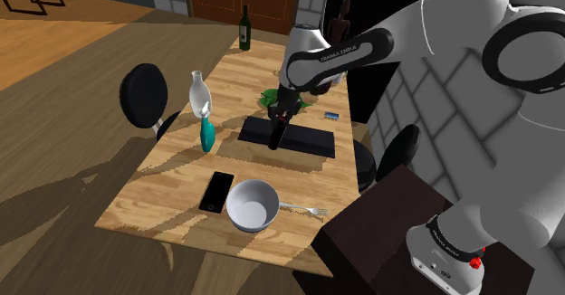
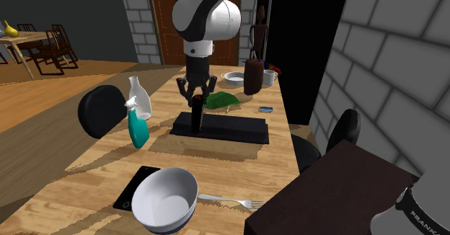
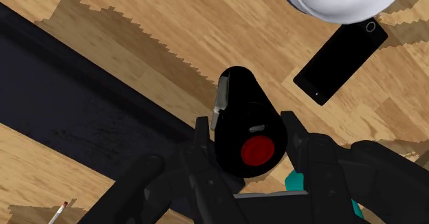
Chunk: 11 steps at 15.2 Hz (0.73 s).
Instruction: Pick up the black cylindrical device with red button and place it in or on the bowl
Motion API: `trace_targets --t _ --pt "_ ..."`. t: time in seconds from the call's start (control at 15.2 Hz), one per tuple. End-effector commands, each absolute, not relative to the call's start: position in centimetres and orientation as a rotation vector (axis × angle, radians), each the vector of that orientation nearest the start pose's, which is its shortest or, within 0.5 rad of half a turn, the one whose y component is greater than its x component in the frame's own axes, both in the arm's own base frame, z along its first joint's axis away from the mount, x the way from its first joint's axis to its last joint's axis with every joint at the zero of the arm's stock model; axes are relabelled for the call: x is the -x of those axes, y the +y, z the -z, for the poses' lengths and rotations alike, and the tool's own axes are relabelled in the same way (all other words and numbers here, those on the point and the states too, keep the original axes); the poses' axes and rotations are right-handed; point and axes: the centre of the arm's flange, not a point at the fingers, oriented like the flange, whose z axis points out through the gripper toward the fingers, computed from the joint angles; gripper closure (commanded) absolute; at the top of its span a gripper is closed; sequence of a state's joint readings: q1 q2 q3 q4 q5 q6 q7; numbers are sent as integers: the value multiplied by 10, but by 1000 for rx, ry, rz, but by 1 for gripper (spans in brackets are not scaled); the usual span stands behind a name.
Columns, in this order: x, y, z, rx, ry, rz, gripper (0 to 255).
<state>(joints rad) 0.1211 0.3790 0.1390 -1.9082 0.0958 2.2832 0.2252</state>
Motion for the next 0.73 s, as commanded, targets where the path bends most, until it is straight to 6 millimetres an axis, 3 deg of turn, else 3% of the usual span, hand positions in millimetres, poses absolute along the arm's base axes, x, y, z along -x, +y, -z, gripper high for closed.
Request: trace_targets --t 0.0,0.66 --pt "-604 158 -308 3021 57 -48 255" --pt "-531 265 -334 3021 57 -48 255"
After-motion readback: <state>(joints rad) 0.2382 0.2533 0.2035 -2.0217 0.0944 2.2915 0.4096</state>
